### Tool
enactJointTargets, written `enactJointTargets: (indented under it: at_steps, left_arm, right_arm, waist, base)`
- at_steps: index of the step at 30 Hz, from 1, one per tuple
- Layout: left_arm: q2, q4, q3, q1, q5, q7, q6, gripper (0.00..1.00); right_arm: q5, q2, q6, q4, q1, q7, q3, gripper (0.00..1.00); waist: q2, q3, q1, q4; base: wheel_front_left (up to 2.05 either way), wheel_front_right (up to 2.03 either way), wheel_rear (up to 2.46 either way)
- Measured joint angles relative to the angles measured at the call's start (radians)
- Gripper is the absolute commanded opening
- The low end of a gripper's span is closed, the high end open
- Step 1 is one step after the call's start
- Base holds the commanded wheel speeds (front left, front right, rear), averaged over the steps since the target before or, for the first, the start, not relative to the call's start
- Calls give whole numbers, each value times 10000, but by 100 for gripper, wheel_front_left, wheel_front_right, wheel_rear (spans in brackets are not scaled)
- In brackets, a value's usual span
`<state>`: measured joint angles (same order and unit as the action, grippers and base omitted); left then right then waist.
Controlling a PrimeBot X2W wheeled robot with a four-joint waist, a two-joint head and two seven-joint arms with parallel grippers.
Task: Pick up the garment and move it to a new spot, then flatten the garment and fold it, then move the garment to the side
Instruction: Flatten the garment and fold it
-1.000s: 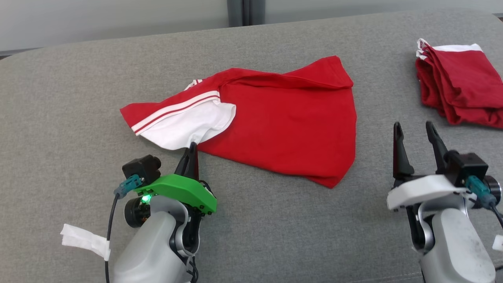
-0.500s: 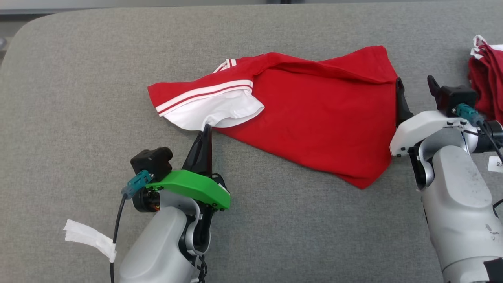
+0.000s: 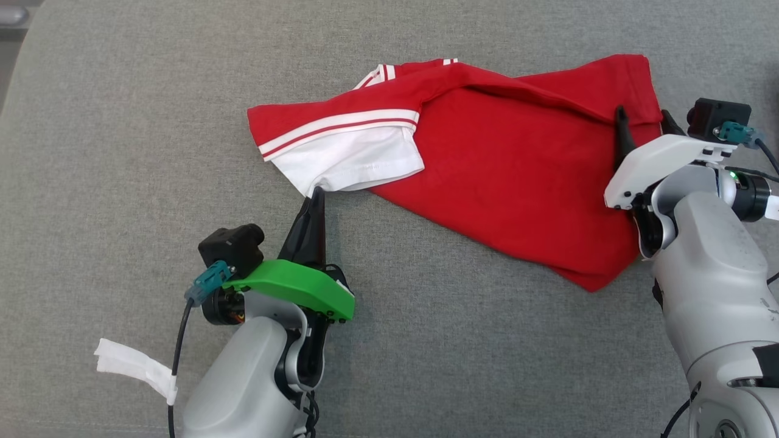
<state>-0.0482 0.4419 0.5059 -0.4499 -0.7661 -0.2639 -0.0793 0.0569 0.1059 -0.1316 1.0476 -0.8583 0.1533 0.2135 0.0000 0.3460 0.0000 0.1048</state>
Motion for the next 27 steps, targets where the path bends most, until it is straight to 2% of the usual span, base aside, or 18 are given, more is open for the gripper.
enactJointTargets:
  at_steps: [8,12,13,17,18,19,27]
  left_arm:
    - [0,-8,-125,7,27,0,2,0]
    - [0,-33,-155,7,88,0,10,0]
    - [0,-38,-161,7,98,0,12,0]
    - [0,-44,-169,7,98,0,19,0]
    - [0,-44,-180,7,98,0,19,0]
    - [0,-46,-199,7,100,0,19,0]
    - [0,-529,-779,-2,522,0,84,0]
  right_arm:
    - [646,-50,0,453,-433,159,-736,100]
    - [988,-15,0,529,-596,199,-1151,48]
    - [1060,6,0,571,-616,199,-1256,40]
    - [1223,196,0,732,-730,182,-1492,21]
    - [1241,236,0,771,-743,188,-1530,8]
    - [1273,268,0,809,-755,217,-1546,0]
    - [1946,219,0,571,-866,725,-1701,0]
  waist:
    - [0,-19,0,-93]
    - [0,-7,0,-114]
    - [0,-3,0,-112]
    - [0,12,0,-88]
    - [0,15,0,-84]
    - [0,16,0,-86]
    - [0,-186,0,-178]
  base:
    - [0,0,0]
    - [0,0,0]
    - [0,0,0]
    - [0,0,0]
    - [0,0,0]
    - [0,0,0]
    - [0,0,0]
